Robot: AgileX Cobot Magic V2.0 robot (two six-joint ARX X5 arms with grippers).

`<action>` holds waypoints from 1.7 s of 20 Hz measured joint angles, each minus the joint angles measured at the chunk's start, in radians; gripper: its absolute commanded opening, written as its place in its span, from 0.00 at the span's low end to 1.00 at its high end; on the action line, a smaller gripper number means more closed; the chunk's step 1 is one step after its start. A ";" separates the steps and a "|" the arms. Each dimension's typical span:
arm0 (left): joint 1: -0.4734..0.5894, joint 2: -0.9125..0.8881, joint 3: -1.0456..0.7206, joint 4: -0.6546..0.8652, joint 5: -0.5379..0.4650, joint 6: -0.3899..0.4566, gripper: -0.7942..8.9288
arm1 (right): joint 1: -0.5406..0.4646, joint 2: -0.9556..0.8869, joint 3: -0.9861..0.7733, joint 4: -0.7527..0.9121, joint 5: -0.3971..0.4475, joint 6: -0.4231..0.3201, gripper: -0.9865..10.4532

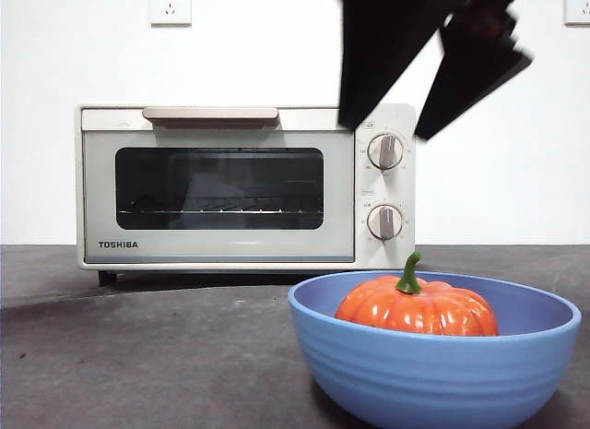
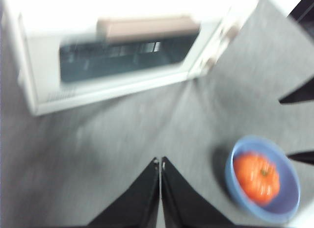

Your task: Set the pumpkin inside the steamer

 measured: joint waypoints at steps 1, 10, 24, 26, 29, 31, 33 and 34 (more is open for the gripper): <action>-0.015 0.026 0.006 0.046 0.000 -0.019 0.10 | -0.022 -0.031 0.000 -0.022 0.000 0.005 0.54; -0.127 0.347 0.160 0.283 -0.034 -0.059 0.10 | -0.210 -0.245 0.000 -0.179 -0.099 0.020 0.54; -0.192 0.603 0.224 0.476 -0.103 -0.049 0.10 | -0.240 -0.410 0.000 -0.281 -0.100 0.024 0.54; -0.200 0.622 0.224 0.487 -0.120 -0.042 0.10 | -0.240 -0.431 0.000 -0.285 -0.100 0.027 0.54; -0.209 0.644 0.224 0.494 -0.141 -0.027 0.10 | -0.240 -0.456 0.000 -0.291 -0.100 0.035 0.54; -0.217 0.657 0.224 0.499 -0.152 -0.018 0.10 | -0.240 -0.469 0.000 -0.294 -0.099 0.041 0.54; -0.226 0.667 0.224 0.500 -0.177 -0.002 0.10 | -0.240 -0.482 0.000 -0.297 -0.099 0.045 0.54; -0.232 0.672 0.224 0.502 -0.194 0.005 0.10 | -0.240 -0.489 0.000 -0.298 -0.099 0.046 0.54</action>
